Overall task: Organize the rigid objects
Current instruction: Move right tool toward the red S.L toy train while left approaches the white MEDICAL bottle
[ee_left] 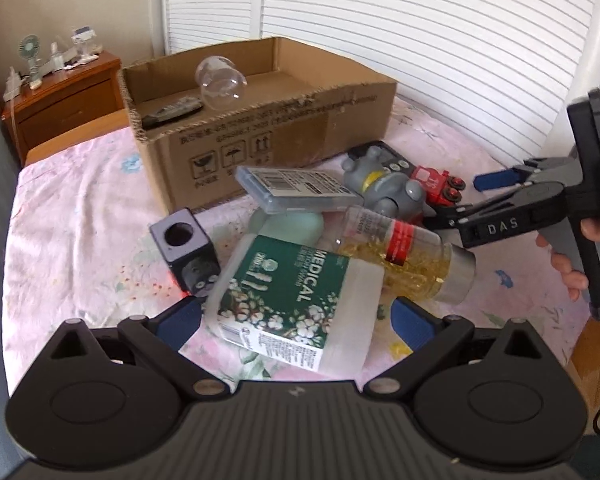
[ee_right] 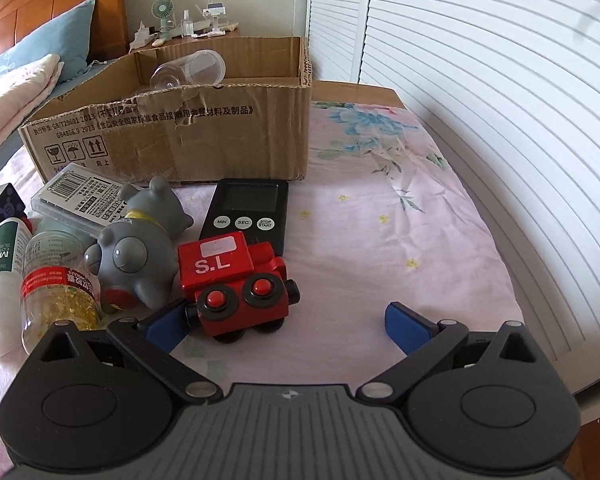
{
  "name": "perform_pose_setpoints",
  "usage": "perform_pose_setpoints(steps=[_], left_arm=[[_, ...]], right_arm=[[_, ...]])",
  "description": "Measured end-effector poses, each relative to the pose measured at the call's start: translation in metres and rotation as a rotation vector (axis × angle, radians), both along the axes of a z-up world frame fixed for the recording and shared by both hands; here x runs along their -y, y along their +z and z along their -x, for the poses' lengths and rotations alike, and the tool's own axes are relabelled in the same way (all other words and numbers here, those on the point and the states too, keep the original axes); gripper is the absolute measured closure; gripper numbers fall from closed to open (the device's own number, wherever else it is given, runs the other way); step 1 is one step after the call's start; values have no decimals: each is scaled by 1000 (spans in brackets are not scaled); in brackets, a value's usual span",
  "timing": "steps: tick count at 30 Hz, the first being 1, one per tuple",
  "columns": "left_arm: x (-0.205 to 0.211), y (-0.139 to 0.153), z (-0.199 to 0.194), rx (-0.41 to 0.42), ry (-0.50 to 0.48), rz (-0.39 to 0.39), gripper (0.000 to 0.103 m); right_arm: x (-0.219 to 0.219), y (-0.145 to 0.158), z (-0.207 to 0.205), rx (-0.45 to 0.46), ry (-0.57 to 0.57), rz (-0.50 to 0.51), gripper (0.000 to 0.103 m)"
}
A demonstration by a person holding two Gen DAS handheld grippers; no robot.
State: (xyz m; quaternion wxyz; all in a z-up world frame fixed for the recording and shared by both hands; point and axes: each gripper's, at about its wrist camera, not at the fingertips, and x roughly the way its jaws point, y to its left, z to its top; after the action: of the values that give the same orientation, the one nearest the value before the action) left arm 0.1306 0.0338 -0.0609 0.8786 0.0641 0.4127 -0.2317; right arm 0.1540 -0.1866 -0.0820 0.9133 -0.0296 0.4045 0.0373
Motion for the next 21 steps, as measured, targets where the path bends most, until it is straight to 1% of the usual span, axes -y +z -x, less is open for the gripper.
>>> perform_pose_setpoints(steps=[4,9,11,12,13,14,18,21], left_arm=[[4,0,4,7,-39,-27,3],[2,-4,-5,-11,-25,-8,3],[4,-7,-7,-25,-26,-11,6],[5,-8,-7,-25,-29,-15,9],[6,-8,-6,-17,-25,-34,15],[7,-9,-4,-6,-21,-52,15],[3,-9,2,-20,-3,-36,16],[-3,-8,15,-33,17,-26,16]], right_arm=[[0,0,0,1,6,0,0],[1,-1,1,11,14,-1,0],[1,-1,1,15,17,-2,0],[2,-1,2,18,19,-2,0],[2,-1,2,20,19,-3,0],[2,-1,3,23,20,-3,0],[1,-2,4,31,20,-3,0],[2,-2,5,37,23,-3,0]])
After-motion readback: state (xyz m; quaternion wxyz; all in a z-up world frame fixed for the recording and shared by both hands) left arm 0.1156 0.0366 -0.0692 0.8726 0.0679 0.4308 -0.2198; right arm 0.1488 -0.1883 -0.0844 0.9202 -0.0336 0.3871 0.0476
